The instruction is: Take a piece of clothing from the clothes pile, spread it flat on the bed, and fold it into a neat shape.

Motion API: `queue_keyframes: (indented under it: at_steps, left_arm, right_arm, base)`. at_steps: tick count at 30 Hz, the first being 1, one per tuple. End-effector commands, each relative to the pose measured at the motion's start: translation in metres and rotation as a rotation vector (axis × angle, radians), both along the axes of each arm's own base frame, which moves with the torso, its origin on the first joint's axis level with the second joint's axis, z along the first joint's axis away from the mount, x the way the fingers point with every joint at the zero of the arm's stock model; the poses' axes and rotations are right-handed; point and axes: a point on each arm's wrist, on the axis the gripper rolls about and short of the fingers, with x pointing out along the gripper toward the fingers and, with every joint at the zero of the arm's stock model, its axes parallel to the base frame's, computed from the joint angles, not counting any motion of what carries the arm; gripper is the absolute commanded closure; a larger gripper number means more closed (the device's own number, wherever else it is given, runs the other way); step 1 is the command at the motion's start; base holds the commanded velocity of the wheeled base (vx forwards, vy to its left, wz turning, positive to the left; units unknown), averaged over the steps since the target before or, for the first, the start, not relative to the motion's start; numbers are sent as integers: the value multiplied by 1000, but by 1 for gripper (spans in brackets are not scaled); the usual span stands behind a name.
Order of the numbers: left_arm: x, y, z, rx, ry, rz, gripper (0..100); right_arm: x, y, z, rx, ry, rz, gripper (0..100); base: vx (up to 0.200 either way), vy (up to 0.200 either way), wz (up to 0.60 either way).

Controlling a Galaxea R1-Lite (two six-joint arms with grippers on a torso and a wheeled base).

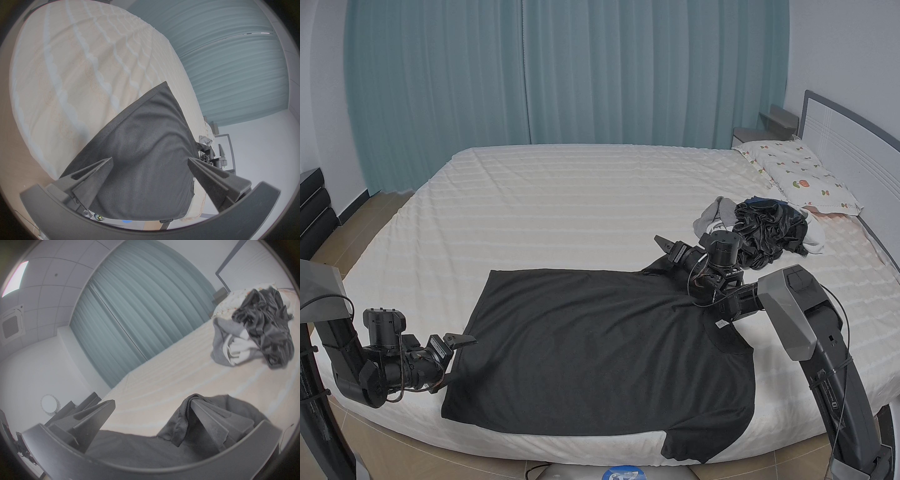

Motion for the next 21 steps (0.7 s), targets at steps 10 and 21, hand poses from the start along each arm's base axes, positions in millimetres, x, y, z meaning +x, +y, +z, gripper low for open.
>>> queue_keyframes:
  at_steps: [10,21]
  left_arm:
    - [0,0,0,1,0,-1,0]
    - [0,0,0,1,2,-1,0]
  right_arm:
    - [-1,1,-2,-113,65,76,0]
    - [3,-15,-18,-108,90,0,0]
  base:
    - [0,0,0]
    - [0,0,0]
